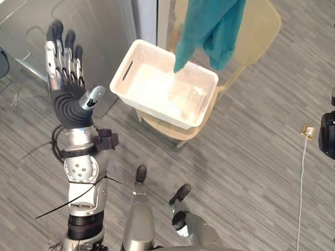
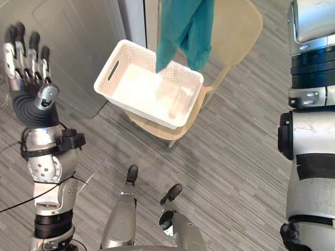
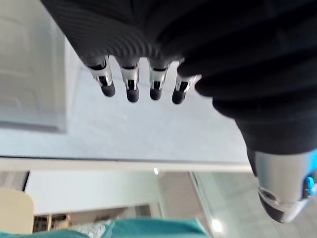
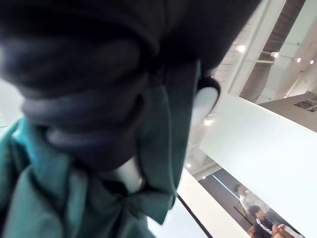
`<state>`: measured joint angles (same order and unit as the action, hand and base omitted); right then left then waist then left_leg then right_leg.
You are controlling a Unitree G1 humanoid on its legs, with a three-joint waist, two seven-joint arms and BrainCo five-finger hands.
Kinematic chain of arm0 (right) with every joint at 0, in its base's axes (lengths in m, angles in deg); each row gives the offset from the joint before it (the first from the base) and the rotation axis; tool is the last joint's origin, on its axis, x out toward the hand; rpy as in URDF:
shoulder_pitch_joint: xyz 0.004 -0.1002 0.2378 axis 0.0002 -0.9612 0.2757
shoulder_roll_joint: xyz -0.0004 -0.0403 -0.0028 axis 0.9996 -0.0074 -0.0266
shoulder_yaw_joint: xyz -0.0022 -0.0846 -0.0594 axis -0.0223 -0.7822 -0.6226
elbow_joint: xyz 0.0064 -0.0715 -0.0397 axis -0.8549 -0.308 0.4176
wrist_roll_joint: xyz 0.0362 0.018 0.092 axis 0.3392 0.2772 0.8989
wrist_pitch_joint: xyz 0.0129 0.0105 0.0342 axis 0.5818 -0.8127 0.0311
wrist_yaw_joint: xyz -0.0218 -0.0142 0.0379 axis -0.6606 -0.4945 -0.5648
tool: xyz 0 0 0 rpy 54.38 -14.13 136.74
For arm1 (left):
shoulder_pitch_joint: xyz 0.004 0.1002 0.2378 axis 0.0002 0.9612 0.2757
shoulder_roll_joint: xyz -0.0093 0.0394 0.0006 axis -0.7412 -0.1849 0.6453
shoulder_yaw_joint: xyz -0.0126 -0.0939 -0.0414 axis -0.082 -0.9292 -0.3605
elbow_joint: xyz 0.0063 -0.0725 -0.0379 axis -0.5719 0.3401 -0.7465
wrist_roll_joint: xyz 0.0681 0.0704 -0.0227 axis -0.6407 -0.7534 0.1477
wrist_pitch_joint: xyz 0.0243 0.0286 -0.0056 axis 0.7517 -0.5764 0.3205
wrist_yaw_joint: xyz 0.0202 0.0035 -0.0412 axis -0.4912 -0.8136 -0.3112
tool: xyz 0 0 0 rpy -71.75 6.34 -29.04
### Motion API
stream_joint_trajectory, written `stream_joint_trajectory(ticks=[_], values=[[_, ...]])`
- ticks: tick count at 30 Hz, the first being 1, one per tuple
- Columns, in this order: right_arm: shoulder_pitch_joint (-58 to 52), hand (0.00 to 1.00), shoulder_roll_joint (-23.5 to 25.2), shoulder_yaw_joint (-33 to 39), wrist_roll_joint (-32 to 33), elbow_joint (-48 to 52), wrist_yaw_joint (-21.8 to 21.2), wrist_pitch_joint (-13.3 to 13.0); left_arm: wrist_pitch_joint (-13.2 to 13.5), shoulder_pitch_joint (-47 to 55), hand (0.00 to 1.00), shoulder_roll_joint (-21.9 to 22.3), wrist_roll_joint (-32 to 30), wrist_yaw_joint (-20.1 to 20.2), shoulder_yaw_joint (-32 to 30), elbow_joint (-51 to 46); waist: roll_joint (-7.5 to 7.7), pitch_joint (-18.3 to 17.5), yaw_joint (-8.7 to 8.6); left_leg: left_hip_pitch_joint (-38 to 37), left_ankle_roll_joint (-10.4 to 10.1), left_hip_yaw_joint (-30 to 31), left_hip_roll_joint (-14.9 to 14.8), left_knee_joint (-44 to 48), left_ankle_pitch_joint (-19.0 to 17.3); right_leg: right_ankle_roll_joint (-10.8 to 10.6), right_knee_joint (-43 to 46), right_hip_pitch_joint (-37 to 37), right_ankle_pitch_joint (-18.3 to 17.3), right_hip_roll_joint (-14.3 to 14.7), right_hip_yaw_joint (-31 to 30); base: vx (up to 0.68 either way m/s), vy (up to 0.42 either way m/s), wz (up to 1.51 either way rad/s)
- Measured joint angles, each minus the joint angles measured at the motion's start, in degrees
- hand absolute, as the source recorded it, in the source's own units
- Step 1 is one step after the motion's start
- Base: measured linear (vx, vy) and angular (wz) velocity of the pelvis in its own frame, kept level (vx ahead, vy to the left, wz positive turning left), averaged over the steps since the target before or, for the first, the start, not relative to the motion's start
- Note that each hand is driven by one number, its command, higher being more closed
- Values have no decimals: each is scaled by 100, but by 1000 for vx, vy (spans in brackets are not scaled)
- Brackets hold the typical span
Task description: Pick up the laundry basket with both hands and put the clothes into the washing machine.
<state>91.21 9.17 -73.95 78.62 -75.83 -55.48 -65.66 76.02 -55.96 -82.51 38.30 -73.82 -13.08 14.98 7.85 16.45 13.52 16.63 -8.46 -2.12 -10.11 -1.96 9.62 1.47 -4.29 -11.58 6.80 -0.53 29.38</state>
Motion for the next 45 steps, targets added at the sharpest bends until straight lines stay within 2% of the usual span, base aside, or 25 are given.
stream_joint_trajectory(ticks=[3, 5, 8, 10, 14, 17, 21, 26, 29, 30, 34, 35, 41, 45], values=[[-15, 100, 15, -39, 11, 9, -205, 6, -85, -230, 0, -575, -195, 13, -85, 10, 41, -205, -71, -201, 27, -154, -10, -149, 18, -61, 1, 39, 44, 4, -193, -35, 75, -30], [-22, 100, 30, -136, 84, 10, -346, 9, -141, -369, 0, -1117, -243, 66, -80, 96, 44, -372, -165, -348, 28, -257, -14, -276, 18, -100, 1, 68, 75, 8, -319, -40, 84, -24], [-170, 100, 43, -246, 286, 36, -463, 9, -206, -400, 0, -1457, -228, 305, 59, 449, 57, -549, -250, -464, 36, -313, -9, -342, 15, -116, 0, 112, 89, 9, -417, -24, 58, -13], [-320, 100, 105, -265, 504, 37, -546, 22, -314, -716, 0, -1940, -192, 582, 542, 1205, 77, -628, -326, -519, 36, -324, -24, -352, -10, -117, 0, 160, 91, 25, -451, -39, 70, -3], [-361, 100, 398, -519, 803, 38, -546, 13, -604, -1639, 0, -2339, 294, 883, 1485, 2813, 132, -702, -423, -537, 37, -390, -36, -388, -12, -201, -98, 147, 196, 58, -596, -57, 50, -15], [-372, 100, 643, -707, 992, 39, -544, 3, -734, -2169, 0, -2426, 837, 946, 1993, 3470, 179, -735, -629, -541, 51, -446, -13, -387, 32, -226, -126, 132, 249, 45, -658, -43, 75, -11], [-372, 100, 850, -845, 1223, 44, -540, -16, -880, -3111, 0, -2427, 1326, 1025, 2757, 4147, 223, -765, -692, -547, 87, -528, -4, -351, 60, -228, -126, 90, 327, 37, -800, -12, 84, -12], [-372, 100, 1100, -1093, 1573, 326, -534, -92, -881, -3938, 0, -2409, 2181, 950, 3427, 4630, 261, -792, -908, -510, 89, -573, 14, -349, 62, -226, -126, 30, 362, 19, -921, -7, 87, -4], [-372, 100, 1098, -1130, 1644, 513, -533, -121, -849, -4111, 0, -2399, 2763, 888, 3710, 4673, 263, -794, -965, -511, 90, -585, 13, -349, 61, -226, -126, 24, 362, 20, -939, -3, 75, -2], [-372, 100, 1099, -1142, 1664, 538, -529, -201, -848, -4264, 0, -2402, 3256, 904, 3936, 4754, 263, -794, -976, -514, 90, -598, 12, -349, 61, -226, -126, 20, 362, 22, -954, -5, 72, -4], [-372, 100, 1100, -1157, 1751, 538, -516, -228, -837, -4405, 0, -2395, 3937, 910, 4179, 4760, 263, -794, -980, -519, 90, -613, 13, -350, 61, -226, -126, 17, 362, 22, -974, -8, 69, -2], [-372, 100, 1101, -1162, 1751, 538, -516, -235, -817, -4407, 100, -2393, 4061, 902, 4212, 4760, 263, -794, -981, -521, 90, -617, 13, -350, 61, -226, -126, 17, 362, 21, -979, -9, 75, -2], [-372, 100, 1235, -1170, 1749, 538, -504, -315, -723, -4407, 100, -2075, 4052, 741, 4207, 4812, 266, -795, -981, -538, 90, -655, 17, -349, 61, -222, -126, 14, 365, 18, -1020, -7, 78, -3], [-372, 100, 1285, -1171, 1749, 538, -504, -316, -695, -4406, 100, -1809, 3743, 638, 4168, 4948, 266, -796, -987, -557, 90, -694, 18, -349, 61, -219, -126, 12, 368, 18, -1055, -6, 67, -5]])
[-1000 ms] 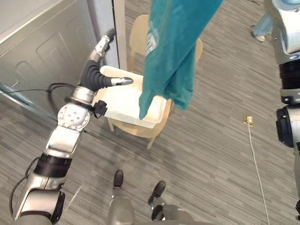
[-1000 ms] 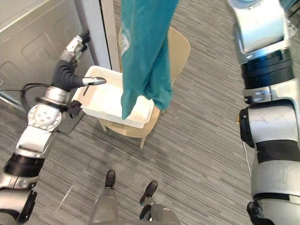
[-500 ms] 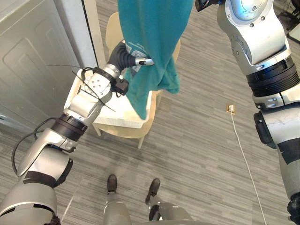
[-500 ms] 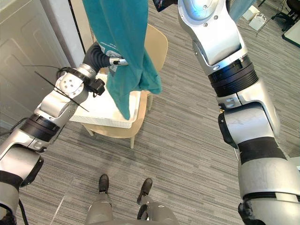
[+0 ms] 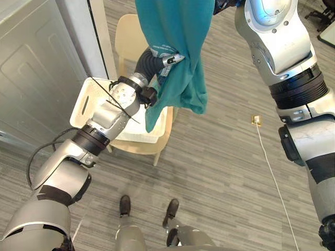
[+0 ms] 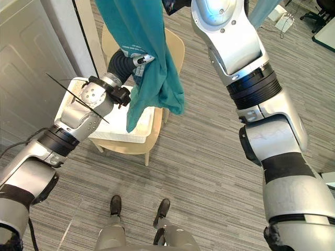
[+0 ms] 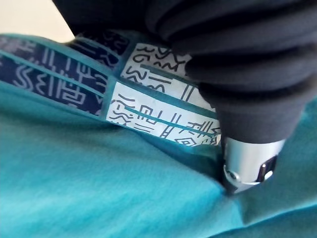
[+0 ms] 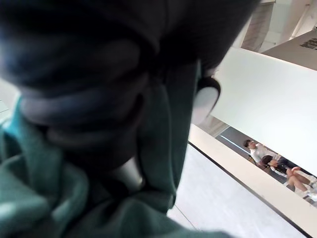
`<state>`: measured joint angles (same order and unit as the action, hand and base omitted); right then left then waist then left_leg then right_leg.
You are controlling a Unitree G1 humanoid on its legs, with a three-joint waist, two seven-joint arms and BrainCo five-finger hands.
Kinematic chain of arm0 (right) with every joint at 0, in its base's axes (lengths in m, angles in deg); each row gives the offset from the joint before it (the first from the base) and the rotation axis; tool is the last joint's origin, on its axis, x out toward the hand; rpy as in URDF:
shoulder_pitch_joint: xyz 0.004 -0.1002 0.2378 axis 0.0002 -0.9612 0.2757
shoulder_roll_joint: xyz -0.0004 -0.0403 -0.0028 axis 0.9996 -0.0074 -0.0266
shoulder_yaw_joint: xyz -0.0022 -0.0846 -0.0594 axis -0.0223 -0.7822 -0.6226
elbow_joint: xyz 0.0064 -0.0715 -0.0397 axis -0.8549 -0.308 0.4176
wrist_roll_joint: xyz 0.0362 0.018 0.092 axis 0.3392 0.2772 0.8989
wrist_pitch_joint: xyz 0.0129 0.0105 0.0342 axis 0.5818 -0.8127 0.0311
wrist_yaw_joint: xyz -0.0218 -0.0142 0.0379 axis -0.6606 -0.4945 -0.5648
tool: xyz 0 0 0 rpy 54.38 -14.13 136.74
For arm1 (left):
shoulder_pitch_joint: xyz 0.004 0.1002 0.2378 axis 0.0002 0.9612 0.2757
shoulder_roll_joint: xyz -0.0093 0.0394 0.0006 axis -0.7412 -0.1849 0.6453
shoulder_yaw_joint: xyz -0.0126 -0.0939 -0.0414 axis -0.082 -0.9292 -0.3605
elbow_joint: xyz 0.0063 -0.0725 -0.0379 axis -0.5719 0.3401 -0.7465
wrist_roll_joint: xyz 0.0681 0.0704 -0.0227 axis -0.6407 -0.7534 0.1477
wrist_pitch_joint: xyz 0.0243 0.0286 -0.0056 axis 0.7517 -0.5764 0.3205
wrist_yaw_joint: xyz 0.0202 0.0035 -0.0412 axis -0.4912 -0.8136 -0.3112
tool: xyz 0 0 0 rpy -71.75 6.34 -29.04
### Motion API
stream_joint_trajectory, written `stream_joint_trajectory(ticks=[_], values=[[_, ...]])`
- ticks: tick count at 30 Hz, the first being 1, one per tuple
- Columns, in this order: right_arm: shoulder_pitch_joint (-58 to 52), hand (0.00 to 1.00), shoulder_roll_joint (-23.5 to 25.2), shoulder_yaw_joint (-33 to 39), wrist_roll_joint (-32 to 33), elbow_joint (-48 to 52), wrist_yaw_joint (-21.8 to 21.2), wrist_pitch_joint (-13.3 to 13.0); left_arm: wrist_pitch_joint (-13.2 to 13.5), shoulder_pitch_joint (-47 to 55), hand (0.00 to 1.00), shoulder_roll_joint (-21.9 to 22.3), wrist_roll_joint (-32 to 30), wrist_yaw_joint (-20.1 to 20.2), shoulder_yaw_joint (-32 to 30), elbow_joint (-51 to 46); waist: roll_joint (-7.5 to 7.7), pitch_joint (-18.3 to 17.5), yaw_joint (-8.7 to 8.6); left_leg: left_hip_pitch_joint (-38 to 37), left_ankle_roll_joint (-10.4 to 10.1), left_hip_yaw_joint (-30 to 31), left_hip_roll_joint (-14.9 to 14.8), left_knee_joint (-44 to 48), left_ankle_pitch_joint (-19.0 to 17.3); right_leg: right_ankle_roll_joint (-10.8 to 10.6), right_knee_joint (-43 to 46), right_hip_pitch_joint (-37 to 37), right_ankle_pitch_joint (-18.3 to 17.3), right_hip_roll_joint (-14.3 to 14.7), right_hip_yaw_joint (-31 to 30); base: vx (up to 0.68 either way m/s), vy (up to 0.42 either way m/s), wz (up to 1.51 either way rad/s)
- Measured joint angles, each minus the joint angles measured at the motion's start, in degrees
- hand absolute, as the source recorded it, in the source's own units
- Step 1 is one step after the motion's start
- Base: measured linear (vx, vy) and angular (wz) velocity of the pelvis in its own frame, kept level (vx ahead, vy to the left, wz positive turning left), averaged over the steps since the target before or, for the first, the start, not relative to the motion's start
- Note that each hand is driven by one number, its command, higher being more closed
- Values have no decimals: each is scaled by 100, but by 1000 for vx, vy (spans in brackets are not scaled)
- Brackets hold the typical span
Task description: Pick up the laundry basket with both hands and put the clothes into the washing machine.
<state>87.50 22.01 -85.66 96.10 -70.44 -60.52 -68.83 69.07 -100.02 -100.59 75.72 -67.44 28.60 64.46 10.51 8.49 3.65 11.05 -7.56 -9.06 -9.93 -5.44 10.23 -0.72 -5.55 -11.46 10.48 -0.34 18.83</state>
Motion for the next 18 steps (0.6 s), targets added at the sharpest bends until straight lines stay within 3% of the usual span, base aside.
stream_joint_trajectory(ticks=[8, 9, 13, 18], values=[[-6, 100, -3, 27, -4, 29, -8, 0, 25, 123, 100, 348, -674, -275, -669, 68, 2, -1, -101, -31, 0, -56, -1, 0, 0, 6, 0, 1, 5, -2, -42, -9, 71, -3], [-62, 0, -15, 64, -4, 116, -9, 1, 50, 200, 100, 419, -790, -302, -869, 68, 8, -6, -128, -34, 0, -63, 0, 0, 0, 7, 0, 1, 5, -3, -49, -8, 86, -4], [-344, 0, -108, 167, -6, 304, -23, 0, 87, 436, 100, 608, -1198, -577, -1435, 64, 20, -15, -134, -88, 1, -147, 0, 0, -1, 7, -1, 9, 6, -2, -140, -3, 74, -9], [-729, 0, -676, 363, -6, 349, -50, 17, 89, 633, 100, 650, -1471, -800, -2084, -66, 20, -15, -147, -122, 1, -185, 0, -1, -2, 10, -2, 19, 7, -3, -171, -7, 67, -4]])
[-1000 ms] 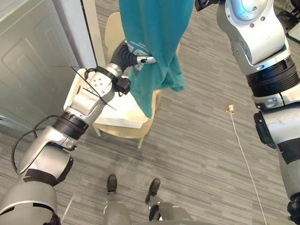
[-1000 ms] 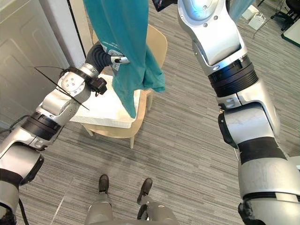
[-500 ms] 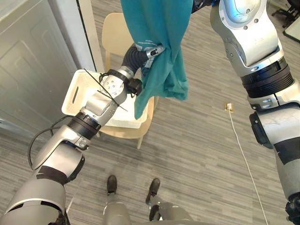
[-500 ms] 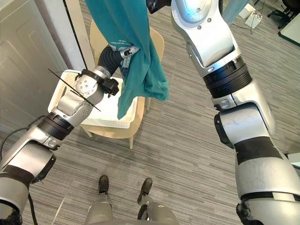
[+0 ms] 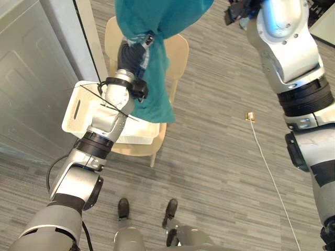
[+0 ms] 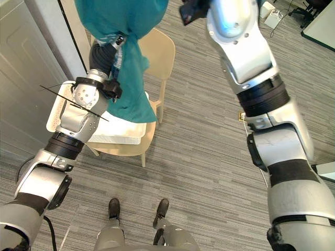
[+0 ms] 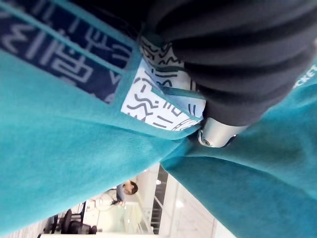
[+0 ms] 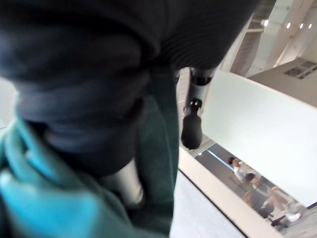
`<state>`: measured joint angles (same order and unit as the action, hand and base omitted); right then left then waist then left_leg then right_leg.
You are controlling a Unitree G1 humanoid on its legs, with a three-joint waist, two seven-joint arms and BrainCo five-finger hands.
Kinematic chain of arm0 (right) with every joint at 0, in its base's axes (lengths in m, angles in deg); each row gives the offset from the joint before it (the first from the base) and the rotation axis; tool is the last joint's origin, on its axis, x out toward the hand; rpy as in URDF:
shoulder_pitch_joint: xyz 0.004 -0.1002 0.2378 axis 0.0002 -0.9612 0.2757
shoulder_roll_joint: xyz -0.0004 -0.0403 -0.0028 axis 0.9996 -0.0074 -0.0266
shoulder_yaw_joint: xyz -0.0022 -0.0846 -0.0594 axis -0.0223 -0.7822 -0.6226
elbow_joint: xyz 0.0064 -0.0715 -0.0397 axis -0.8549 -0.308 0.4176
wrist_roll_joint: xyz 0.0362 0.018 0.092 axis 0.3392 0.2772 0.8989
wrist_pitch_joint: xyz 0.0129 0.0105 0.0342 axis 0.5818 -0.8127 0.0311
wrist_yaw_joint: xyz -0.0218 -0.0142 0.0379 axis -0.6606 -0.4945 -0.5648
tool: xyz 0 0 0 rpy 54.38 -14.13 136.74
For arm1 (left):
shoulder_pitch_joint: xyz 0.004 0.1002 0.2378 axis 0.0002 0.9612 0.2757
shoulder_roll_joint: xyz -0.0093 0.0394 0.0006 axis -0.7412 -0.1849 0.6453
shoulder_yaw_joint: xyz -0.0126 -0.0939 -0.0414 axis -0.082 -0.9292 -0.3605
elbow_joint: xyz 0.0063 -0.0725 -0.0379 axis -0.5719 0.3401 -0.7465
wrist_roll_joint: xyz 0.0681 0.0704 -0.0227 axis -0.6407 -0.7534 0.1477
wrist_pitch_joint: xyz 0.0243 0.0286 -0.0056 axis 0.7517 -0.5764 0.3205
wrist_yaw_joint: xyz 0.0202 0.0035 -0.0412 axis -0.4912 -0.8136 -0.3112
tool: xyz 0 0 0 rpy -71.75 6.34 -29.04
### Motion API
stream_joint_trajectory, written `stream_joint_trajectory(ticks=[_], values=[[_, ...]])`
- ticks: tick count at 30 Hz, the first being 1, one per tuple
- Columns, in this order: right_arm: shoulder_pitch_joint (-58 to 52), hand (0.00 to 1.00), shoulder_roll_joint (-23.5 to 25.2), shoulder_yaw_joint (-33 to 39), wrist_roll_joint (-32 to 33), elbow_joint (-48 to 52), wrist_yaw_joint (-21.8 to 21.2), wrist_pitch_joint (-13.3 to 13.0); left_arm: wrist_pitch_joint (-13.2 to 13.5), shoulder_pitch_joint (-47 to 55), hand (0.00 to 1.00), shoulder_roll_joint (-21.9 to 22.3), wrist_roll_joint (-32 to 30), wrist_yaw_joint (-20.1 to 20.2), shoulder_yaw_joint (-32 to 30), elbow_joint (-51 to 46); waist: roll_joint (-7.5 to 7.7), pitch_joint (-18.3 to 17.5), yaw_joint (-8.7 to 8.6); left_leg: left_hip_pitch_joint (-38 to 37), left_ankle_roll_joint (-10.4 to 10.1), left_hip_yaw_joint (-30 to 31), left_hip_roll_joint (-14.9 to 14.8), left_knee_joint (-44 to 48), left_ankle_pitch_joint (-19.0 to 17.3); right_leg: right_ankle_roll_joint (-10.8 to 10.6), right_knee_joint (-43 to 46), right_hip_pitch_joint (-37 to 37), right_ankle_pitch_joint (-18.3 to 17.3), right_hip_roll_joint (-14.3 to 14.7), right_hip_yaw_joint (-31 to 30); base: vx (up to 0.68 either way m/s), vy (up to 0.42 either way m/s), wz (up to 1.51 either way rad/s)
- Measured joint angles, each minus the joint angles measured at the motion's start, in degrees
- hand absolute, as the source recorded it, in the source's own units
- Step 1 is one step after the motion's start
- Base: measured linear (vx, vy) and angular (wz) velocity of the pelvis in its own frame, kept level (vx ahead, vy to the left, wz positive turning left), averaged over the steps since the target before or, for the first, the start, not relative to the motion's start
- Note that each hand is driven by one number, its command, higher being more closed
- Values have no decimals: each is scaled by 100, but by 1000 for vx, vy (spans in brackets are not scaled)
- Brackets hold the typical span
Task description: Pick up the laundry basket with both hands and put the clothes into the washing machine.
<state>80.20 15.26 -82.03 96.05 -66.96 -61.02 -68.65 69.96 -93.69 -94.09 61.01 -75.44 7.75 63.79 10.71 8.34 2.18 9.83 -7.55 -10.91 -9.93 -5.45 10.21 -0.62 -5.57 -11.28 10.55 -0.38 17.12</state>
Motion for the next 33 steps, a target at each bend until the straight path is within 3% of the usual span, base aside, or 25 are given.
stream_joint_trajectory(ticks=[7, 10, 12, 14, 16, 17, 22, 24, 25, 26, 27, 28, 29, 30, 31, 32, 33], values=[[-1859, 0, -688, 1596, -13, 151, -101, 148, 20, 881, 100, -308, -75, -213, -1382, -892, -46, -98, 0, -144, 46, -56, 33, -10, -44, -42, -18, 109, -45, -32, -67, -7, 76, -3], [-2750, 0, -777, 1914, -239, 322, -151, 259, 18, 1271, 100, -694, -152, -218, -1773, -1031, -153, -357, -37, -183, 43, -107, 55, -41, -86, -80, -35, 121, -129, -54, -125, 11, 61, -7], [-3384, 0, -868, 2044, -448, 428, -275, 269, 37, 1530, 100, -961, -206, -214, -2085, -1106, -322, -500, -65, -273, 35, -123, 75, -42, -121, -86, -34, 206, -146, -73, -138, 41, 76, -2], [-3794, 0, -872, 2203, -481, 488, -375, 310, 69, 1669, 100, -1024, -207, -212, -2325, -1138, -407, -641, -83, -273, 34, -124, 86, -42, -131, -91, -15, 209, -149, -84, -128, 35, 54, 2], [-4340, 0, -871, 2589, -687, 530, -458, 352, 132, 1939, 100, -1024, -207, -222, -2747, -1459, -492, -727, -96, -294, 34, -116, 99, -43, -132, -53, -11, 233, -121, -95, -120, 50, 95, 6], [-5526, 0, -819, 3486, -1129, 530, -476, 484, 254, 3363, 100, -838, -206, -217, -3647, -2399, -678, -878, -138, -405, 22, -54, 109, -48, -158, -28, -19, 370, -220, -106, -61, 19, 110, 10], [-5923, 0, -568, 3715, -1379, 586, -478, 529, 315, 4169, 100, -508, -182, -184, -3836, -2717, -810, -1014, -110, -376, 6, -2, 75, -46, -194, -2, -36, 401, -264, -76, -1, -37, 54, 10], [-6709, 0, 58, 4637, -1832, 500, -363, 441, 425, 4846, 100, 322, -30, -51, -4216, -3340, -832, -1013, -127, -125, 55, 251, 29, 30, -222, -16, -9, 397, -296, -46, 259, -37, 23, 73], [-7203, 0, 466, 5313, -2077, 53, -248, 533, 436, 5162, 100, 931, 34, -59, -4435, -3461, -849, -994, -151, 217, 236, 350, 31, 324, -325, 47, -7, 396, -334, -34, 679, -22, -2, 120], [-7432, 0, 661, 5692, -2237, -240, -188, 702, 417, 5329, 100, 1213, 90, -81, -4524, -3451, -884, -978, -159, 387, 382, 319, -14, 508, -391, 91, -8, 408, -364, -37, 924, -14, -5, 163], [-7859, 0, 1141, 6395, -2595, -777, -51, 1199, 300, 5667, 100, 1704, 279, -111, -4751, -3408, -833, -948, -155, 515, 791, -393, -209, 814, -659, 282, -10, 435, -334, -109, 1348, 34, 27, 151], [-8061, 0, 1522, 6749, -2779, -1047, 50, 1455, 236, 5851, 100, 1997, 424, -112, -4883, -3404, -779, -845, -161, 608, 1033, -1087, -460, 1278, -836, 333, 6, 539, -375, -220, 1601, 54, 72, 163], [-8254, 0, 1916, 6919, -2940, -1399, 152, 1643, 216, 6095, 100, 2256, 536, -149, -4910, -3403, -889, -637, -117, 750, 1362, -1787, -913, 2448, -1083, 398, 121, 701, -467, -267, 1887, 60, 102, 113], [-8344, 0, 2090, 6942, -2953, -1532, 152, 1704, 203, 6212, 100, 2359, 577, -149, -4878, -3403, -979, -588, -119, 726, 1408, -1999, -1042, 2886, -1107, 375, 194, 778, -528, -282, 2004, 42, 109, 111], [-8471, 0, 2318, 6917, -2977, -1699, 146, 1768, 177, 6314, 100, 2498, 627, -142, -4791, -3413, -1214, -539, -119, 693, 1269, -2164, -1121, 3015, -1011, 278, 427, 852, -713, -243, 2225, 3, 131, 145], [-8545, 0, 2687, 6896, -2983, -2238, 134, 1778, 135, 6292, 100, 2540, 678, -65, -4523, -3443, -1336, -499, -147, 598, 959, -2031, -854, 2432, -794, 223, 789, 858, -1031, -448, 2556, -50, 196, 169], [-8580, 0, 2893, 6909, -2966, -2637, 109, 1754, 130, 6257, 100, 2549, 679, -58, -4423, -3480, -1261, -518, -161, 406, 900, -1855, -513, 1719, -626, 212, 780, 840, -1088, -633, 2885, -78, 169, 164]])
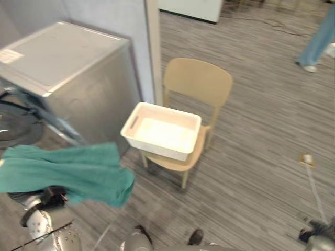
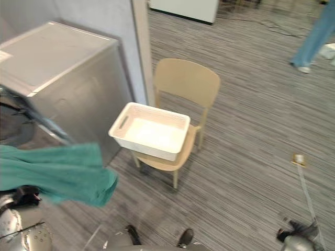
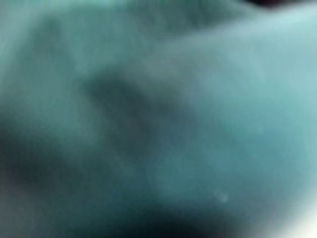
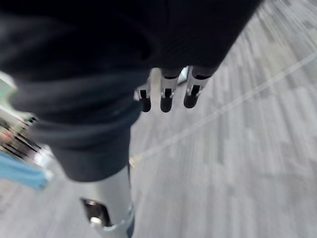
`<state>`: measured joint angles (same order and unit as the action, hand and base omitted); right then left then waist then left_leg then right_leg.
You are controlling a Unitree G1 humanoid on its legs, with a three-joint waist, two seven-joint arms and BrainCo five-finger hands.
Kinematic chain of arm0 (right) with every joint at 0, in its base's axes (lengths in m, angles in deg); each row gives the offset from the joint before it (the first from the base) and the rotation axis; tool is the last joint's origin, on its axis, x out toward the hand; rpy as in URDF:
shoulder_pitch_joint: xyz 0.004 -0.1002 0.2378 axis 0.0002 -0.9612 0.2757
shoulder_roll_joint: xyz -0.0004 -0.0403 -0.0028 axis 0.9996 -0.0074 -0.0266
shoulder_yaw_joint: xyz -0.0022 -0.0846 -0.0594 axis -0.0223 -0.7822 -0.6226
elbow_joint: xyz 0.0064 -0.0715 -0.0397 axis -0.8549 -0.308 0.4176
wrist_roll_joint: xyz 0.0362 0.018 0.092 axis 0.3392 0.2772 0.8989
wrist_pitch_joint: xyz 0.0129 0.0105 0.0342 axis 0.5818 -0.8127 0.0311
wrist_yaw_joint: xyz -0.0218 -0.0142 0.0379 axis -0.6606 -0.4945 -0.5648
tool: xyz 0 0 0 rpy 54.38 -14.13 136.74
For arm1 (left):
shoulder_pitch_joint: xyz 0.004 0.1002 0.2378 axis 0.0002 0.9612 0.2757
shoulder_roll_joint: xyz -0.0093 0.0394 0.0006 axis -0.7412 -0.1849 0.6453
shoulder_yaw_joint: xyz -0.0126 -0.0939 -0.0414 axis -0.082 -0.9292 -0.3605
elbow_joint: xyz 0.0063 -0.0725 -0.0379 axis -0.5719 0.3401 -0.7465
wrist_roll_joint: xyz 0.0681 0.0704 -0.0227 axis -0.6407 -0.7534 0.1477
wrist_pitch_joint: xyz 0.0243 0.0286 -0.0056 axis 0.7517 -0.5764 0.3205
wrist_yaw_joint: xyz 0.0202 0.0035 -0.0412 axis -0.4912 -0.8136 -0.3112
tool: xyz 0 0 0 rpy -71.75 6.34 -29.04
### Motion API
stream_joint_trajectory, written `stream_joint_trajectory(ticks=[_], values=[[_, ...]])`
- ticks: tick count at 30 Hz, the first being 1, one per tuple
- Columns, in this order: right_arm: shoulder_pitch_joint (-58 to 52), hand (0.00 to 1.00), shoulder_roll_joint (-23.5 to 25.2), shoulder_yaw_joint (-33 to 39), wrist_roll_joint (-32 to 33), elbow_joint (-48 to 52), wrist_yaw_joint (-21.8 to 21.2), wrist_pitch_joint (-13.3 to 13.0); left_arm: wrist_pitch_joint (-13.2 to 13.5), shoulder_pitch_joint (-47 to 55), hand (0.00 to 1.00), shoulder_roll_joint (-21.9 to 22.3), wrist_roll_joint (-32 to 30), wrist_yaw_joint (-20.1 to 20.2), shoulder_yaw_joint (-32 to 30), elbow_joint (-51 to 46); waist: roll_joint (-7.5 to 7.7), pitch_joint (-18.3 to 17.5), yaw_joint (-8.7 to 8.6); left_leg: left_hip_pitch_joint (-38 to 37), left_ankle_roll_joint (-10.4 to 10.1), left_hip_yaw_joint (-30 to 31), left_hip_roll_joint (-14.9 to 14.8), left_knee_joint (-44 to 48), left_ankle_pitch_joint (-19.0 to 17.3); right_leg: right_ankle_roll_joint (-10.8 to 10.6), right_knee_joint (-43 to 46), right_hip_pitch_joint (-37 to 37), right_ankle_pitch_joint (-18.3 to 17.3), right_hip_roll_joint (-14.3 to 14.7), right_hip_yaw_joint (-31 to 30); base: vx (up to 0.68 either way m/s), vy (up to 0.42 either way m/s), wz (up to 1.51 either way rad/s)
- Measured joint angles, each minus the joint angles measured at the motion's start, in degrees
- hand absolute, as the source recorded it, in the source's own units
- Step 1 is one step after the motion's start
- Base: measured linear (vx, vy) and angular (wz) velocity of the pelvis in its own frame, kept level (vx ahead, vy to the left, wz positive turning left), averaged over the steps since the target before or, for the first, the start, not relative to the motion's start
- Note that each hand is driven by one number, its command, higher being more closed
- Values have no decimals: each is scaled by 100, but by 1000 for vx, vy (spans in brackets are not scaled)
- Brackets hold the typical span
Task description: Pick up the laundry basket with both hands and put the clothes into the washing machine.
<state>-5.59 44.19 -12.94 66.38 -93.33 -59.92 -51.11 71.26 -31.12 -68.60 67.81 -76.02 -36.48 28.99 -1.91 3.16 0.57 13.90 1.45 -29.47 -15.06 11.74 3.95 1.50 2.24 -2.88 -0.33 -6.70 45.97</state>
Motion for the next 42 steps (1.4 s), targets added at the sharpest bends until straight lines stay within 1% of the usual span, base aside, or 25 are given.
stream_joint_trajectory(ticks=[1, 2, 4, 5, 10, 11, 12, 13, 14, 15, 17, 20, 23, 25, 26, 28, 29, 30, 32, 35, 37, 38, 40, 41, 42], values=[[44, 0, 115, 41, 13, -279, -29, -37, -4, -89, 100, 1, 2, 6, 48, -14, 8, 19, 5, 1, 264, -148, 2, 183, -263, 25, 21, -2, 16, -69, 247, -102, 137, 143], [116, 0, 310, -113, 51, -843, -110, -65, 3, -195, 100, 3, 7, 8, 125, -35, 42, 43, 43, -23, 472, -599, -87, 991, -874, 68, 32, 76, 45, -191, 603, -62, 79, 162], [207, 0, 543, -502, 115, -1352, -298, -100, 5, -173, 100, 22, 10, 15, 299, -33, -8, 117, 13, -444, 20, -1011, -113, 1267, -1181, 48, 64, 311, 84, -338, 1100, -66, 113, 168], [302, 0, 611, -648, 214, -1628, -461, -178, 1, -198, 100, 41, 14, 95, 572, -38, -167, 116, 18, -632, -389, -902, 14, 791, -1401, -26, 81, 381, 140, -351, 1502, -124, 227, 136], [598, 0, 632, -839, 399, -1651, -597, -327, -27, -134, 100, 62, 57, 137, 906, -33, -188, 331, 80, -360, -157, -221, 676, 496, -1418, -204, 620, 408, 210, -974, 1874, -139, 293, 90], [548, 0, 566, -950, 400, -1608, -599, -329, -33, -139, 100, 60, 57, 214, 1080, -33, -198, 397, 21, -441, -112, 36, 960, 368, -1422, -56, 1106, 340, 3, -1287, 1657, -104, 372, 112], [409, 0, 526, -981, 401, -1476, -599, -352, -37, -220, 100, 29, 58, 250, 1404, -30, -240, 538, -64, -600, 199, 389, 1281, 171, -1319, 531, 1735, 89, -461, -1545, 839, -74, 309, 118], [335, 0, 518, -952, 436, -1463, -601, -388, -31, -281, 100, -11, 59, 256, 1594, -27, -258, 558, -125, -614, 373, 608, 1432, 78, -1245, 591, 2057, -276, -845, -1523, 68, -54, 213, 165], [228, 0, 542, -965, 567, -1465, -617, -441, -19, -513, 100, -187, 59, 314, 1874, 35, -227, 629, -289, -670, 452, 980, 1719, -70, -1232, 300, 2468, -839, -1250, -1194, -1722, 23, 123, 178], [248, 0, 583, -1020, 598, -1519, -606, -447, -22, -751, 100, -358, 62, 382, 2018, 109, -140, 758, -401, -881, 525, 1125, 1928, -311, -1163, 81, 2593, -1157, -1345, -809, -2714, 73, 77, 172], [206, 0, 591, -1173, 621, -1699, -600, -428, -2, -972, 100, -442, 100, 425, 2018, 212, -125, 813, -500, -1094, 560, 1233, 2060, -496, -1104, -41, 2345, -1442, -1243, -424, -3140, 132, 37, 110], [98, 0, 554, -1189, 729, -1754, -606, -419, 66, -1030, 100, -443, 178, 426, 2018, 313, -296, 822, -492, -1426, 548, 1397, 2087, -840, -1102, -192, 1457, -1675, -711, 25, -3160, 273, 31, 58], [-151, 0, 674, -1196, 725, -1737, -691, -415, 106, -1087, 100, -435, 185, 413, 2173, 549, -193, 794, -530, -1799, 481, 1767, 2178, -941, -1235, -294, 1214, -1678, -456, 174, -3493, 368, 3, 60], [-386, 0, 752, -1208, 739, -1624, -719, -392, 104, -1083, 100, -414, 186, 412, 2396, 640, -134, 748, -558, -1963, 362, 1986, 2116, -691, -1522, -267, 1488, -1503, -473, 262, -3342, 465, -47, 65], [-493, 0, 801, -1278, 736, -1477, -708, -396, 103, -1050, 100, -369, 187, 411, 2494, 631, -142, 738, -550, -1923, 134, 1913, 1948, -108, -1791, -162, 1533, -1207, -525, 355, -3155, 501, -54, 58], [-587, 0, 804, -1625, 727, -1306, -698, -409, 89, -1042, 100, -270, 191, 408, 2567, 571, -43, 704, -614, -1047, 166, 1359, 1479, 2314, -1860, 175, 1234, -772, -170, 525, -3042, 486, -65, 40], [-649, 0, 687, -1771, 726, -1174, -702, -412, 88, -929, 100, -89, 204, 392, 2536, 361, -267, 696, -547, -624, 178, 1006, 786, 3711, -1635, 209, 1138, -471, -215, 787, -3071, 634, 17, -40], [-659, 0, 595, -1843, 720, -1065, -687, -413, 107, -831, 100, -64, 214, 350, 2479, 212, -355, 664, -399, -352, 278, 806, 289, 4707, -1252, 260, 1011, -127, -350, 975, -3248, 649, 56, -60], [-561, 0, 606, -1970, 710, -963, -584, -414, 112, -876, 100, -153, 215, 336, 2464, 207, -318, 618, -288, 86, 356, 908, -97, 5364, -1493, 244, 778, 253, -423, 1013, -3388, 569, 59, -42], [-217, 0, 648, -2257, 564, -988, -547, -438, 108, -1025, 100, -246, 216, 334, 2449, 323, -5, 695, -203, 653, 194, 1056, -148, 4580, -1826, 185, 526, 561, -454, 631, -3601, 378, 93, -25], [-92, 0, 635, -2427, 508, -1009, -547, -469, 97, -1153, 100, -374, 216, 335, 2438, 526, 122, 758, -183, 816, 16, 1363, 40, 3025, -1715, 35, 506, 772, -546, 306, -3670, 382, 226, -14], [-94, 0, 619, -2480, 504, -1082, -549, -515, 97, -1242, 100, -384, 215, 335, 2438, 610, 122, 741, -163, 822, -320, 1617, 176, 1925, -1428, -227, 513, 896, -708, 146, -3675, 369, 303, -4], [-183, 0, 428, -2473, 506, -1137, -571, -539, 101, -1255, 100, -362, 215, 335, 2440, 686, -173, 572, -147, 625, -375, 2094, 167, 306, -422, -732, 601, 1000, -1110, 207, -3719, 428, 404, -13], [-116, 0, 359, -2438, 504, -1380, -564, -545, 110, -1261, 100, -406, 215, 329, 2393, 825, -169, 509, -172, 580, -575, 2285, 208, 252, 177, -939, 776, 1122, -1438, 122, -3812, 384, 391, -2], [-132, 0, 494, -2428, 503, -1463, -576, -536, 82, -1305, 100, -532, 217, 286, 2367, 942, 69, 447, -243, 513, -548, 2217, 433, 290, 52, -898, 893, 1094, -1470, -109, -3856, 450, 405, 11]])
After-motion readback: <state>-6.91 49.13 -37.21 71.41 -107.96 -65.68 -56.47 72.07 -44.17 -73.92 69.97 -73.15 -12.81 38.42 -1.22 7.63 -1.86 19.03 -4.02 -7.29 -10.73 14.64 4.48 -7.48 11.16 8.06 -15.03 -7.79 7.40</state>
